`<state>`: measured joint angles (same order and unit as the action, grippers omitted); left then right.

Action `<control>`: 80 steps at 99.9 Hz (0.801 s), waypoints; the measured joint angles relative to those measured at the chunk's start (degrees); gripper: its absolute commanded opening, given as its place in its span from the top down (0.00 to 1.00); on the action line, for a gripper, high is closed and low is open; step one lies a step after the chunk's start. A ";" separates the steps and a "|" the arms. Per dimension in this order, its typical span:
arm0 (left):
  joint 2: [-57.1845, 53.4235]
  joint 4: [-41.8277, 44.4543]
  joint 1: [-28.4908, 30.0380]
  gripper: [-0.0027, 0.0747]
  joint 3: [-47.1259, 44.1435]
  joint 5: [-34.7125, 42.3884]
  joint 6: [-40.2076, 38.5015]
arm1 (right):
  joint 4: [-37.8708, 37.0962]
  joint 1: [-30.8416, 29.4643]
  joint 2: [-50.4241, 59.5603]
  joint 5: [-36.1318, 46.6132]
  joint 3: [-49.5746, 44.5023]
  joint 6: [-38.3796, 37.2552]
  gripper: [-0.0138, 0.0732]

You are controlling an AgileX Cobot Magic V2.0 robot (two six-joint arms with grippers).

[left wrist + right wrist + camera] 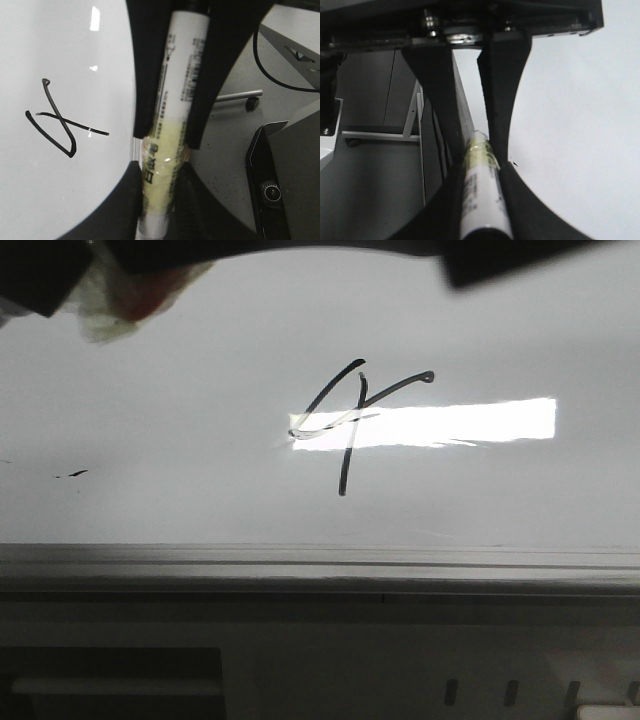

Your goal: Write number 4 on whiteboard

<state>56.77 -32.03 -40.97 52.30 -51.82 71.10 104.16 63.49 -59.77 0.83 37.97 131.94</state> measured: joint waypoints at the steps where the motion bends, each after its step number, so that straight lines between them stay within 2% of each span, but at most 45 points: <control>1: 0.00 0.00 0.00 0.99 0.00 0.00 0.13 | 0.00 0.00 0.00 0.00 0.00 0.00 0.92; 14: 0.00 0.00 0.00 0.99 0.00 0.00 0.24 | 0.00 0.00 0.00 -0.26 0.00 0.00 0.92; 21: 0.00 0.00 0.00 0.99 0.00 0.00 0.33 | 0.00 0.00 0.00 -0.26 0.00 0.00 0.89; 31: 0.00 0.00 -0.09 0.99 0.02 0.00 0.33 | 0.34 0.00 0.00 -0.15 0.00 0.00 0.74; 41: 0.00 -0.23 -0.09 0.99 0.02 0.00 -0.03 | 0.62 0.00 0.00 1.22 0.10 0.00 0.51; 46: 0.00 -0.85 -0.09 0.99 0.02 0.13 -0.50 | 0.72 0.00 0.00 2.27 0.15 0.00 0.45; 59: 0.00 -2.17 -0.09 0.99 -0.49 1.27 -2.08 | 0.83 0.00 0.79 5.39 0.13 -0.10 0.48; 80: 0.00 -7.51 -0.09 0.99 -5.60 10.11 -3.26 | 1.42 0.11 5.95 11.00 0.13 -2.08 0.66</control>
<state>56.77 -39.54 -41.07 46.70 -41.71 67.84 105.58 63.60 -53.81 11.84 38.10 129.85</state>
